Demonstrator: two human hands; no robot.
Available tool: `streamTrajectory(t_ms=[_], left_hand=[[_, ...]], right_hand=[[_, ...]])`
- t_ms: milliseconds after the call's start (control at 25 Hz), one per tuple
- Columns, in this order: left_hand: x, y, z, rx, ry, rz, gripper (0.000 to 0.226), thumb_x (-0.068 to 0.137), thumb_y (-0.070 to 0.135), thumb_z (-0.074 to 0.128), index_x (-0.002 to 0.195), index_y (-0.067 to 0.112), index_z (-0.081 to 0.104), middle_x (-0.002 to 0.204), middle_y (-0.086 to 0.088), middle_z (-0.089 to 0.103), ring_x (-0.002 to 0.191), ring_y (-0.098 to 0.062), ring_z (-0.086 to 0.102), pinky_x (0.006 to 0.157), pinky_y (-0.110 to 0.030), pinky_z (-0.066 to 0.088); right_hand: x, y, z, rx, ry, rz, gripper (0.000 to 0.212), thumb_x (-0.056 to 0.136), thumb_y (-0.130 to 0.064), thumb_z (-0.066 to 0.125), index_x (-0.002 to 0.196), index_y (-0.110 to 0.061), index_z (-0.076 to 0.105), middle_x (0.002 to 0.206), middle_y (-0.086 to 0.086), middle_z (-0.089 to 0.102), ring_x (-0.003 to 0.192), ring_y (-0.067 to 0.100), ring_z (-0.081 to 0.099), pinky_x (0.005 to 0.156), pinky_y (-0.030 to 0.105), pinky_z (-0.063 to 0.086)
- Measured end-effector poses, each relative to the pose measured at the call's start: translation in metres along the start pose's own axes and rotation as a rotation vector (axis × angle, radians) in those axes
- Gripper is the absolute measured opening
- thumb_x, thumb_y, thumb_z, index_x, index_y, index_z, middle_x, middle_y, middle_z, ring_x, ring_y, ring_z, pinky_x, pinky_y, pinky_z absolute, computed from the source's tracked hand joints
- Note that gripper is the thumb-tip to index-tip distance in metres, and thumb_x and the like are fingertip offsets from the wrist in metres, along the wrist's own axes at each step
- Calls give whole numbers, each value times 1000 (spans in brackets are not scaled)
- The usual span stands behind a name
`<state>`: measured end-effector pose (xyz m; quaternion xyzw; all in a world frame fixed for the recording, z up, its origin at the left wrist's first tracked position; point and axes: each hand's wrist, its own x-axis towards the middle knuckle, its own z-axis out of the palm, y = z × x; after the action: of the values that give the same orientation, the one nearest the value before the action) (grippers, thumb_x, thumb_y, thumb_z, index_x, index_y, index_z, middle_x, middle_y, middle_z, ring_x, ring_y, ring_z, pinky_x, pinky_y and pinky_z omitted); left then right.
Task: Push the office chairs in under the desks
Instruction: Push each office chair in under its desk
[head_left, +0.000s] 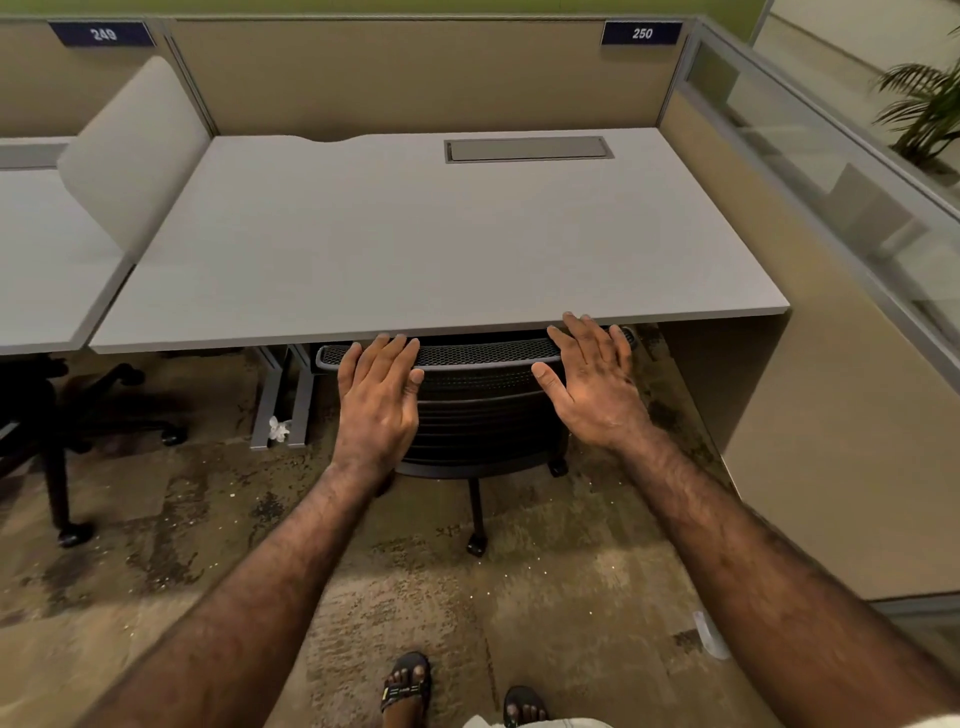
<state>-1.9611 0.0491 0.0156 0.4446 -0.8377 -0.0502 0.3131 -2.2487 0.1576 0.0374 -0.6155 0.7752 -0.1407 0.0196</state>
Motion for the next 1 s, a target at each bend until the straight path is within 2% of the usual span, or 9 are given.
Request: streamTrajectory(t_ms=[280,560,800,920,1000], left_hand=[[43,-22,0,-8,-118,-34,48,111,36,35,151,17,56,157,-6,56,156,-24,38,134,-47,9],[76,-33,5,-13,-239,-55,47,115,32,36,157,17,48,167,-8,44,163,-25,24,135,-47,1],[77,-29,6,33,-274,-54,49,116,33,33,161,17,43,171,-7,37,164,-24,19,135,-48,1],[81,-26,1,61,-335,-49,52,116,34,30,164,16,36,174,-8,30,165,-25,14,135,-47,-2],[77,-23,-5,121,-391,-30,57,116,37,29,168,13,25,177,-10,19,166,-26,7,135,-47,-4]], right_hand=[[43,-10,3,-7,-63,22,72,112,-64,22,170,-23,27,179,3,20,168,21,5,131,43,-18],[79,-6,7,-34,-120,35,73,112,-65,18,172,-24,21,181,5,14,168,23,2,132,48,-16],[86,-1,10,-62,-132,27,76,110,-68,14,172,-25,18,182,3,9,168,22,-2,132,48,-17],[86,-2,7,-83,-168,45,76,110,-67,13,173,-25,14,182,3,5,168,21,-5,131,47,-17],[80,-10,6,-100,-166,67,75,111,-66,11,174,-24,9,183,3,2,168,22,-8,132,49,-16]])
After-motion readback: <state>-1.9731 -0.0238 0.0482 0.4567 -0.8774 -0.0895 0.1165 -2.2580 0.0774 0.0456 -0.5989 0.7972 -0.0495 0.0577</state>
